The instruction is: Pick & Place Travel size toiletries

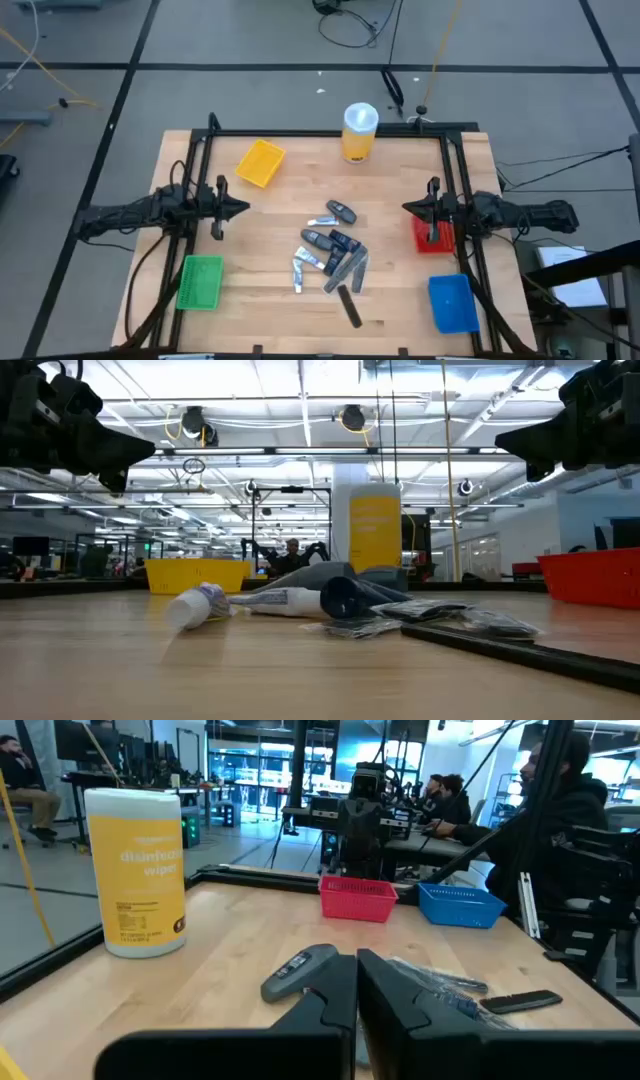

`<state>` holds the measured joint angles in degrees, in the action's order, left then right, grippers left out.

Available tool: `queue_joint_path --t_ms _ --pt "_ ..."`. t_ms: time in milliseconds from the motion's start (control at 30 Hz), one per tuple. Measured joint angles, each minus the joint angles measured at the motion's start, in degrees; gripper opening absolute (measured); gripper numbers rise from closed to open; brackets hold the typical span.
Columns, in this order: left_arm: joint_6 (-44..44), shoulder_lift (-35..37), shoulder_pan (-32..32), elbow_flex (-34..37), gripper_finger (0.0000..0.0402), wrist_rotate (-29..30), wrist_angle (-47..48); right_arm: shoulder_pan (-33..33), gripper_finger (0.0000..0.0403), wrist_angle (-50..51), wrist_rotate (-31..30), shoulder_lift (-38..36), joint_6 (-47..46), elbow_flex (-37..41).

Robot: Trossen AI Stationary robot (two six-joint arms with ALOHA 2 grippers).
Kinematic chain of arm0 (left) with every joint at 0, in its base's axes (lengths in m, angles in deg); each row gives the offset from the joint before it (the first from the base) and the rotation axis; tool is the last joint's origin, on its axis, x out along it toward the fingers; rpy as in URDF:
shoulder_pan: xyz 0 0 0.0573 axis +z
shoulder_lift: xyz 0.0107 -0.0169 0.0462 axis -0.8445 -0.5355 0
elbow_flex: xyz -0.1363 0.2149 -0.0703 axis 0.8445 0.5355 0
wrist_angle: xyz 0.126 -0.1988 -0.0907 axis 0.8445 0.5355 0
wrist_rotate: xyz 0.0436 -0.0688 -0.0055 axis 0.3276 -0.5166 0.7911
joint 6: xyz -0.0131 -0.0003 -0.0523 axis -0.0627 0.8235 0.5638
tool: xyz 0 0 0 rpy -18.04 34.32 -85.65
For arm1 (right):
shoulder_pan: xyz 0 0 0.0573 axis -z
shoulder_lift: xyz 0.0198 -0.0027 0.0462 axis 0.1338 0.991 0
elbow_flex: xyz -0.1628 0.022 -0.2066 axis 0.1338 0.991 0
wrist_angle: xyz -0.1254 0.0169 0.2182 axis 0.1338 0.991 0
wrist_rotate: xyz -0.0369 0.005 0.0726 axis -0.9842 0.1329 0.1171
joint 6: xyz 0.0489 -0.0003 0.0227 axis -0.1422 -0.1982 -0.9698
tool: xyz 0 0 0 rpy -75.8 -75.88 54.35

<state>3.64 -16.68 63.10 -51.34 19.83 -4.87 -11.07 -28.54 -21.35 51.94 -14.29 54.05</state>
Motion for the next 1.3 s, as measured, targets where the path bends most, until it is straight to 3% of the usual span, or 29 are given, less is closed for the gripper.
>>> queue_joint_path --t_ms 667,833,1067,1300 --pt "1.36 0.0 0.01 0.0 0.0014 -0.06 -0.2 0.0 0.0 0.17 0.0 0.0 -0.71 -0.01" --pt "1.4 -1.74 0.0 -0.02 0.0012 -0.1 -5.69 0.01 0.0 -0.63 -0.02 0.13 -1.57 0.0" --pt "0.89 -12.38 0.0 -0.72 0.0001 1.52 -14.17 -0.97 0.0 -4.67 -0.02 4.9 -2.55 -0.02" --pt "0.61 -28.89 -1.62 -9.64 0.0001 4.98 -14.12 -2.53 0.0 -12.66 -0.32 14.92 -0.56 -0.02"
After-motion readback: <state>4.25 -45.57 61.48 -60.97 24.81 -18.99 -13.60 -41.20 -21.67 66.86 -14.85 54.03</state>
